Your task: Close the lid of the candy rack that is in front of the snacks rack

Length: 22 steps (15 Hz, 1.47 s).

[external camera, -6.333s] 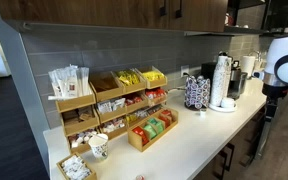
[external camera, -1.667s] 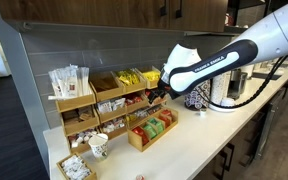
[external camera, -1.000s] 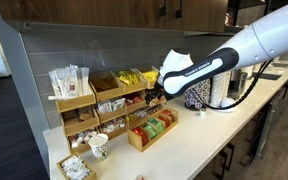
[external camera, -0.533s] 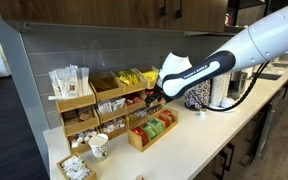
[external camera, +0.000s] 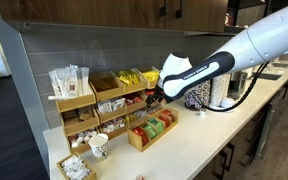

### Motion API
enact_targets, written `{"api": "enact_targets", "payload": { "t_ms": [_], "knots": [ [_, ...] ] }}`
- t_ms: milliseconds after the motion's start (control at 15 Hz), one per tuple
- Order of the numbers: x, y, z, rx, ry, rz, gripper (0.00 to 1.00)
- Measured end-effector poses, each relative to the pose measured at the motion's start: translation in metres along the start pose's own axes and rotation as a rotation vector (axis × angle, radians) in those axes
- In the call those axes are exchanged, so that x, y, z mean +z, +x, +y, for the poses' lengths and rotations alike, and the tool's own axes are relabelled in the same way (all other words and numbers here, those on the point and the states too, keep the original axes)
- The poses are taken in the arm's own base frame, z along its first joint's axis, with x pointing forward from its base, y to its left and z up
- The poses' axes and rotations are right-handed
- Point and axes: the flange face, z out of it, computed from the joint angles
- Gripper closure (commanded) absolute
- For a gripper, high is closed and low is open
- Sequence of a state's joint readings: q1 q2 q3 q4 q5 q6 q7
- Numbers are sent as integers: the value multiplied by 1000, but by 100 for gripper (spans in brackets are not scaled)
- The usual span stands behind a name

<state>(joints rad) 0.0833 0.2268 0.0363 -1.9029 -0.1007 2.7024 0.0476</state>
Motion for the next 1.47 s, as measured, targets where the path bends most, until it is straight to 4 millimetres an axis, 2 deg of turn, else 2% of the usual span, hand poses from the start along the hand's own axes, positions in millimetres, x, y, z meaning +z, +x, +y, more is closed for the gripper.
{"api": "enact_targets", "payload": {
  "t_ms": [667, 933, 1200, 1467],
  "knots": [
    [8, -8, 5, 6, -7, -37, 0],
    [6, -8, 6, 5, -9, -54, 0],
    [-13, -12, 6, -36, -8, -123, 0],
    [-47, -27, 9, -114, -7, -243, 0]
  ]
}}
